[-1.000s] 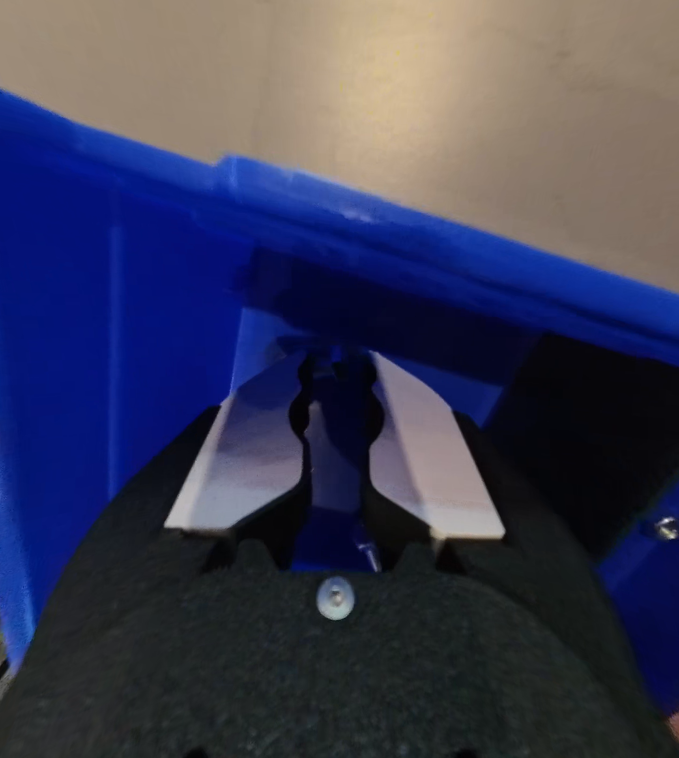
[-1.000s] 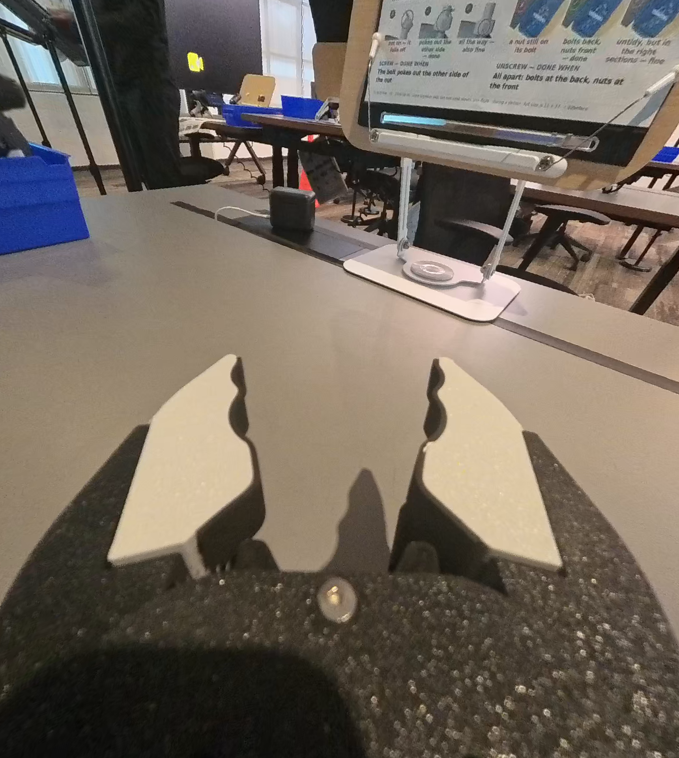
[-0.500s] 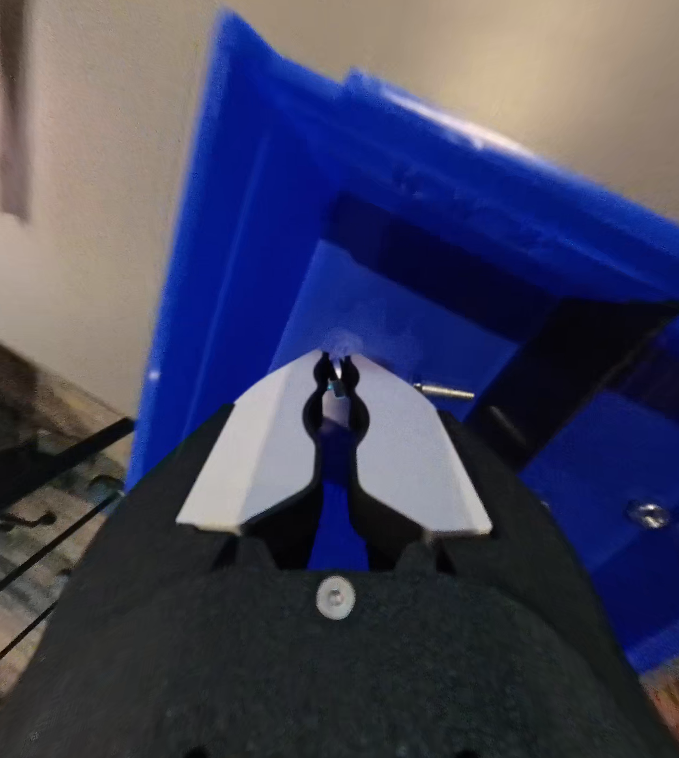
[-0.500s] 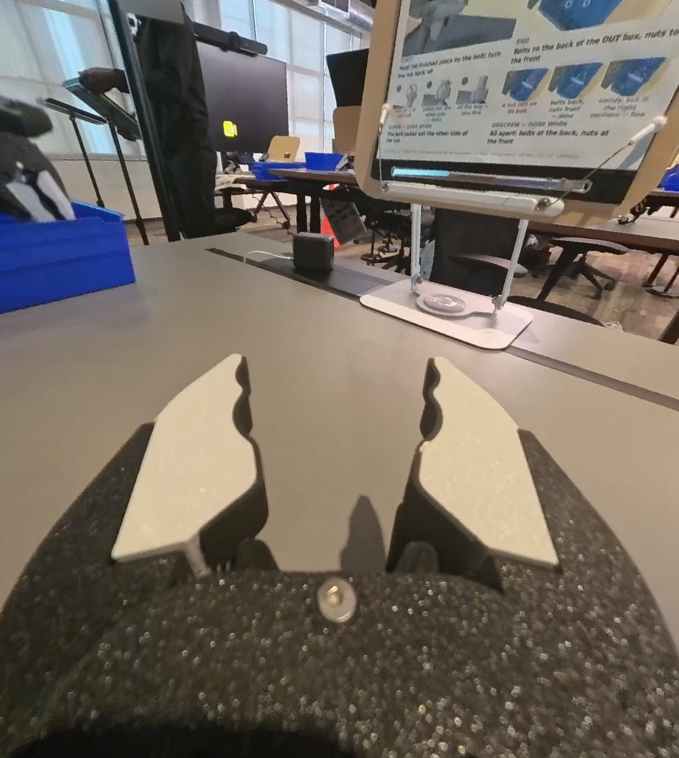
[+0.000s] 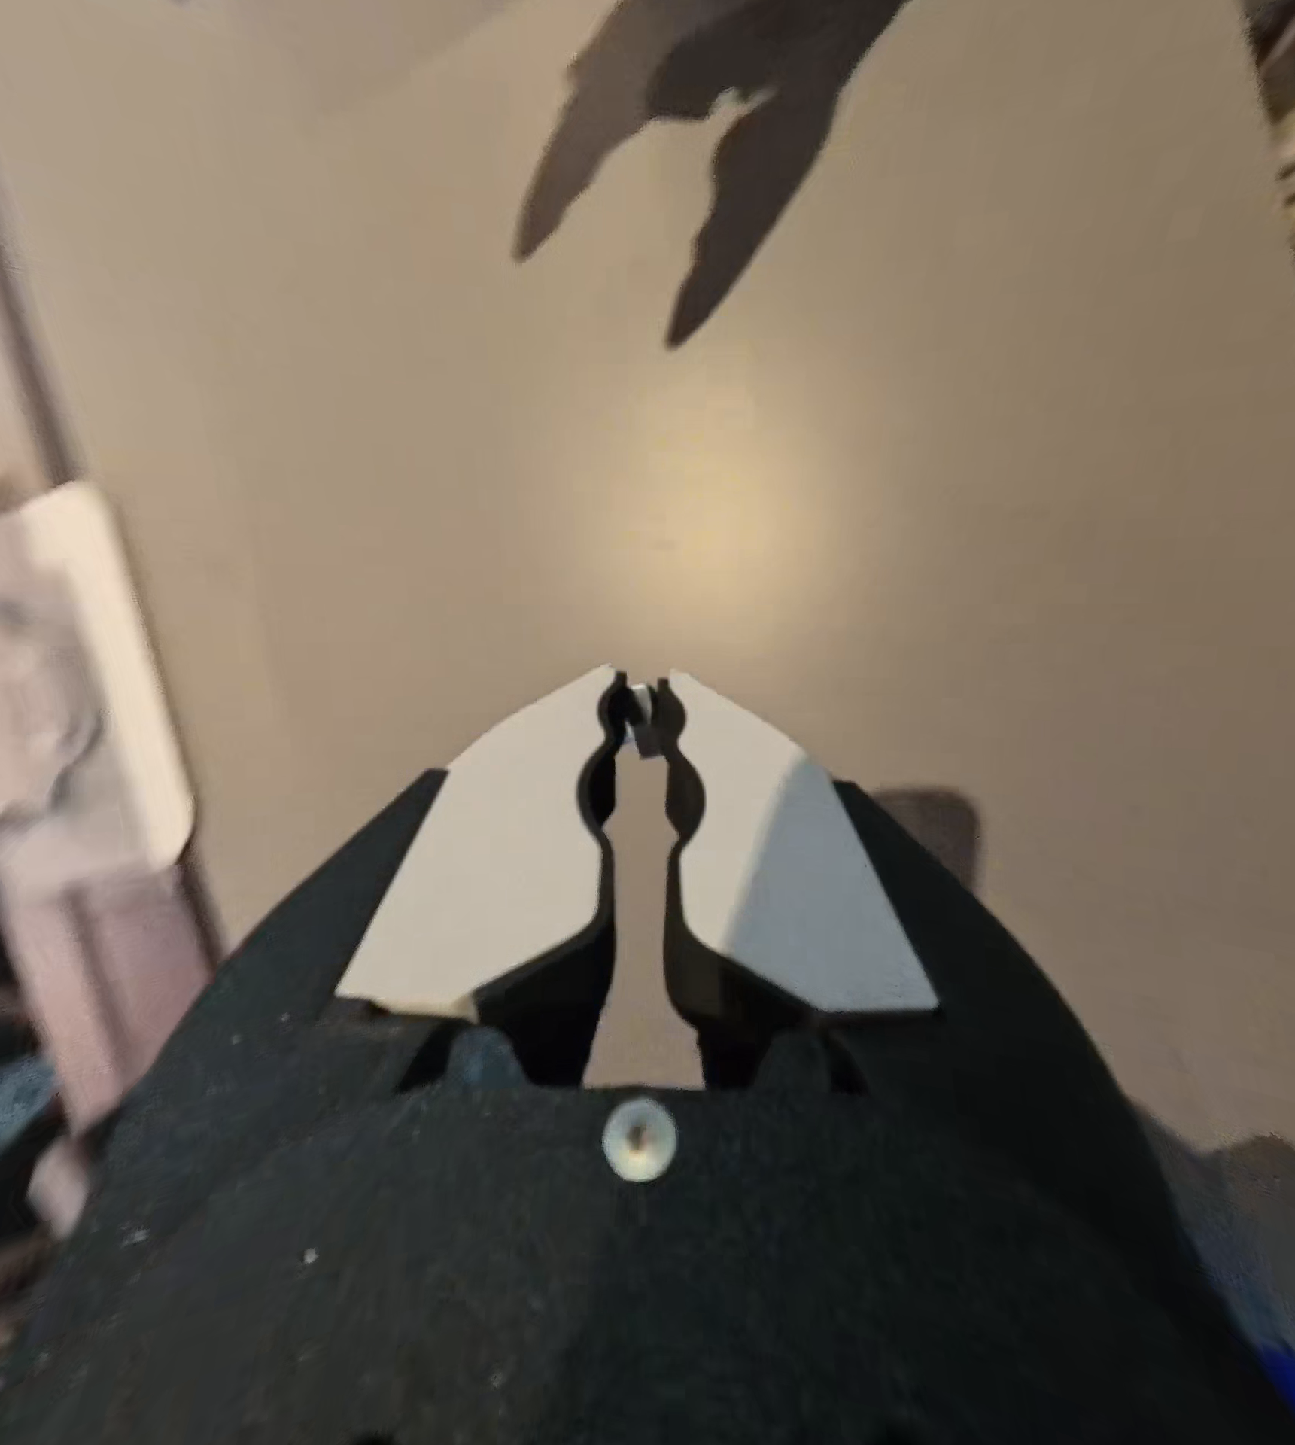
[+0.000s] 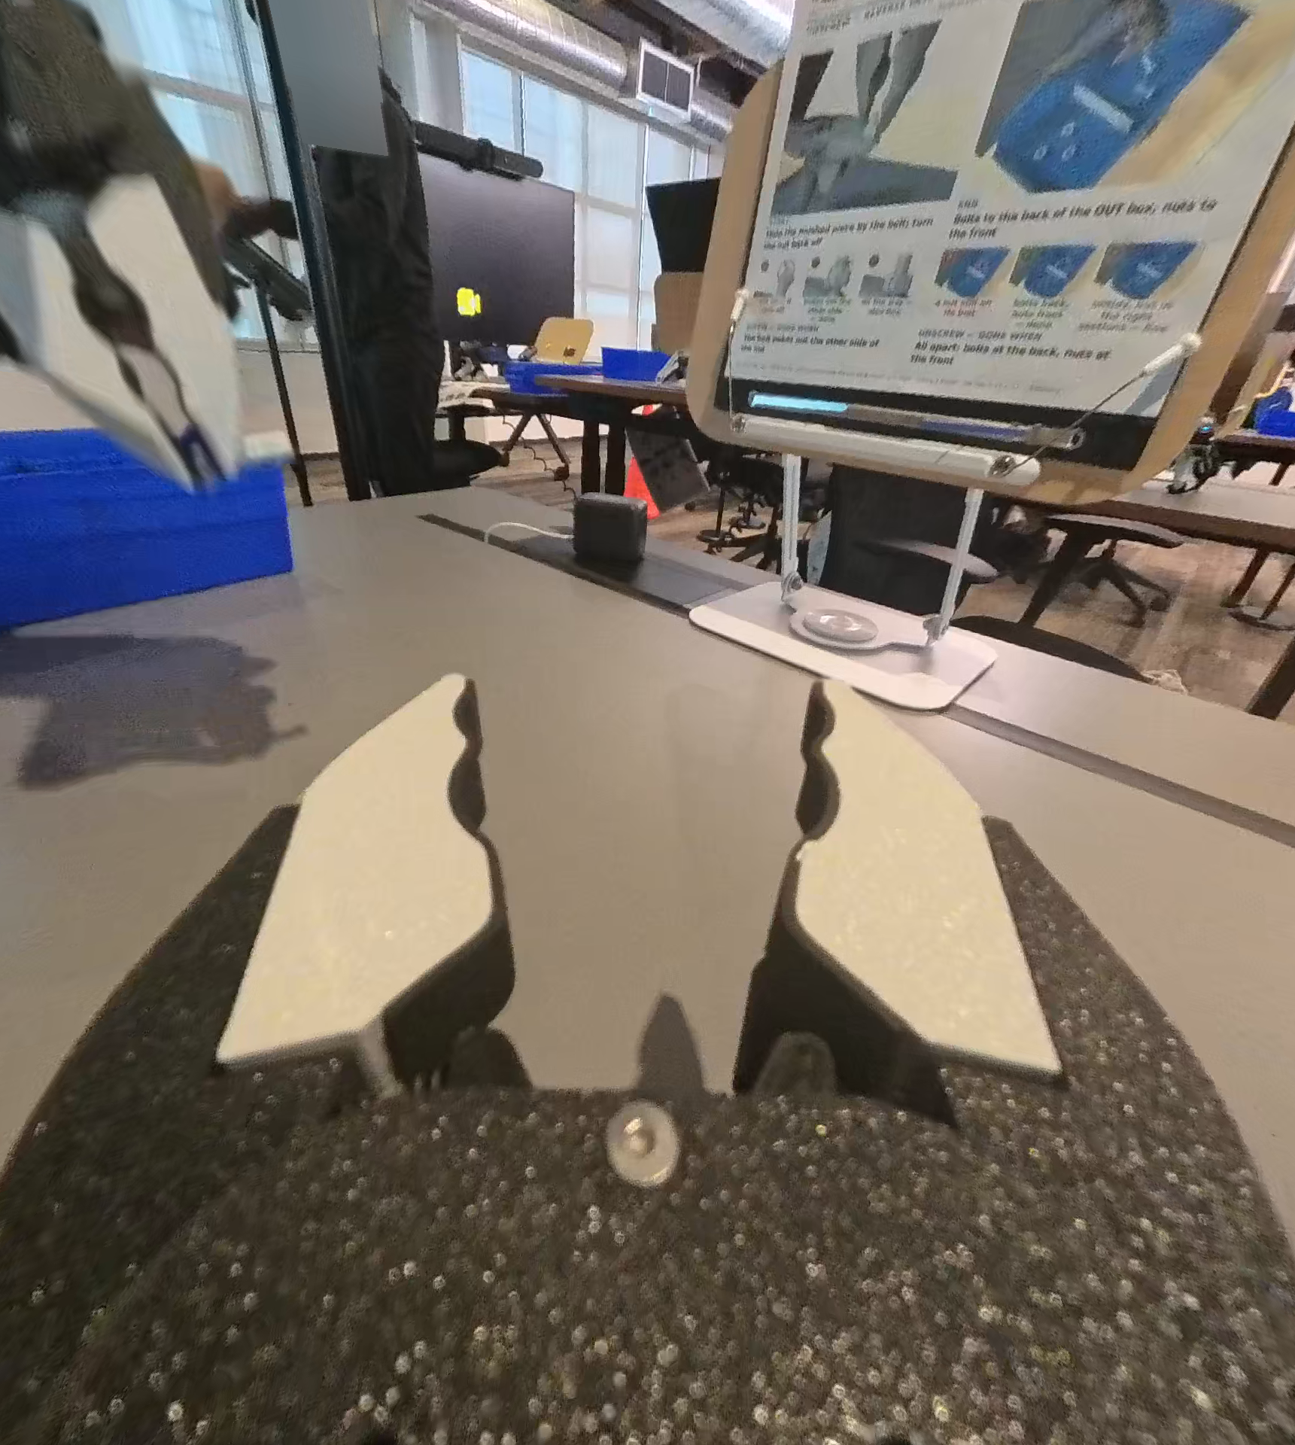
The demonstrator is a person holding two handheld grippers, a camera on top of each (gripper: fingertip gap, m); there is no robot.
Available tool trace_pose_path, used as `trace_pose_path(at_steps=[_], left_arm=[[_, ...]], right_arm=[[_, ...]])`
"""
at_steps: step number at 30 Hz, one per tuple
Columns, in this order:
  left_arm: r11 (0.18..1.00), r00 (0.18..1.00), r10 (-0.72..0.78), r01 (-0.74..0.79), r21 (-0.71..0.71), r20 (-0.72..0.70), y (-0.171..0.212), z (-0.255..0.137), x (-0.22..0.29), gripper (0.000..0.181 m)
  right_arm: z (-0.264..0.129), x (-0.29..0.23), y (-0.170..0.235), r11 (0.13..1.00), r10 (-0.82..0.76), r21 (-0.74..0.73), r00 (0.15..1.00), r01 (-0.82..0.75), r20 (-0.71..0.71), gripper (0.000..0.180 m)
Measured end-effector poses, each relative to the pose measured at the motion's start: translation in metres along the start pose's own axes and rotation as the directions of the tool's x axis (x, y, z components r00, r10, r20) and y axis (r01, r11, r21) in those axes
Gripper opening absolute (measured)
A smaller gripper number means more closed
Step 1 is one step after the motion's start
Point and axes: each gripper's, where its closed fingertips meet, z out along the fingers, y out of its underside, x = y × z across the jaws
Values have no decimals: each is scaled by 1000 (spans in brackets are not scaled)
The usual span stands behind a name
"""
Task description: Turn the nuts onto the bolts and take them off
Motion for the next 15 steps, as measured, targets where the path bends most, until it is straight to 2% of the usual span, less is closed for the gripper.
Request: trace_pose_path(at_steps=[4, 7, 15], left_arm=[[993, 973, 104, -112, -28, -208, -36, 96, 25, 6], [986, 946, 138, -159, -49, -294, -40, 138, 40, 6], [990, 945, 125, -138, -21, -301, -27, 159, 42, 9]], right_arm=[[-5, 6, -5, 1000, -3, 19, 1000, 3, -26, 78], [-5, 9, -3, 1000, 27, 16, 999, -26, -24, 78], [0, 10, 7, 997, 76, -22, 997, -77, -8, 80]])
